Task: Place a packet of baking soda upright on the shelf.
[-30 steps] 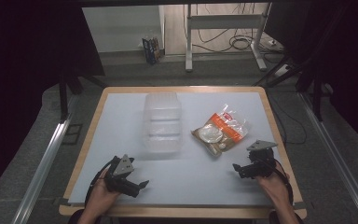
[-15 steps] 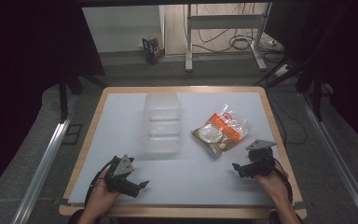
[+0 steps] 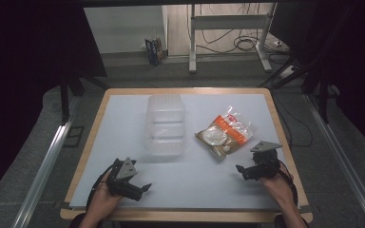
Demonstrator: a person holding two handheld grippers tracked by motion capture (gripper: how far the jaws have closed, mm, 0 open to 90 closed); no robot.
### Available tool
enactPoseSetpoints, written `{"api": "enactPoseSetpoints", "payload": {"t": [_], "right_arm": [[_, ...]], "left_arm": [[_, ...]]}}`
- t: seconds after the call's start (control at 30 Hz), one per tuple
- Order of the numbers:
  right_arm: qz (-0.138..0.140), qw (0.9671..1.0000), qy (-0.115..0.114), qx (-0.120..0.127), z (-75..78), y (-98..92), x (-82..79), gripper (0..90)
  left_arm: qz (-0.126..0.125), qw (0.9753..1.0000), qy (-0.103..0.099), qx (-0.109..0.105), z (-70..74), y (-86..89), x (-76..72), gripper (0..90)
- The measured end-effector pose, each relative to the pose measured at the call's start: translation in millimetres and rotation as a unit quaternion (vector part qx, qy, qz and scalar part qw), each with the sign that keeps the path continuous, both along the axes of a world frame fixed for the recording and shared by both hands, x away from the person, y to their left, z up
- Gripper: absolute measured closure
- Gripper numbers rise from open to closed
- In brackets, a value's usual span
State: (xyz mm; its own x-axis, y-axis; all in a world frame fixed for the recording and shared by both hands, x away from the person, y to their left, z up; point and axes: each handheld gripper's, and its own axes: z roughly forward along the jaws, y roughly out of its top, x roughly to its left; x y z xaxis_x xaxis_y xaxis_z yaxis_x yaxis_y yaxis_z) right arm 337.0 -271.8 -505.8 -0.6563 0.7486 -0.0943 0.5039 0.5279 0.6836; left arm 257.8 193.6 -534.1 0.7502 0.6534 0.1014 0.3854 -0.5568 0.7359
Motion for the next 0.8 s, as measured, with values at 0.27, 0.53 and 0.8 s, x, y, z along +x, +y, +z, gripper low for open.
{"api": "enactPoseSetpoints", "payload": {"t": [0.27, 0.53, 0.8], "right_arm": [[0.008, 0.9999, -0.006, 0.007, 3.4, 4.0, 1.6, 0.0], [0.010, 0.9995, -0.009, 0.029, 12.7, 6.4, 6.2, 0.0], [-0.001, 0.9979, 0.014, 0.063, 17.8, 10.0, 14.0, 0.0]], "left_arm": [[0.006, 1.0000, -0.001, 0.000, -0.1, 0.8, 0.4, 0.7], [0.007, 1.0000, -0.001, 0.001, -0.3, 0.6, 0.5, 0.7], [0.004, 1.0000, -0.002, 0.001, 0.0, -0.1, 0.0, 0.7]]}}
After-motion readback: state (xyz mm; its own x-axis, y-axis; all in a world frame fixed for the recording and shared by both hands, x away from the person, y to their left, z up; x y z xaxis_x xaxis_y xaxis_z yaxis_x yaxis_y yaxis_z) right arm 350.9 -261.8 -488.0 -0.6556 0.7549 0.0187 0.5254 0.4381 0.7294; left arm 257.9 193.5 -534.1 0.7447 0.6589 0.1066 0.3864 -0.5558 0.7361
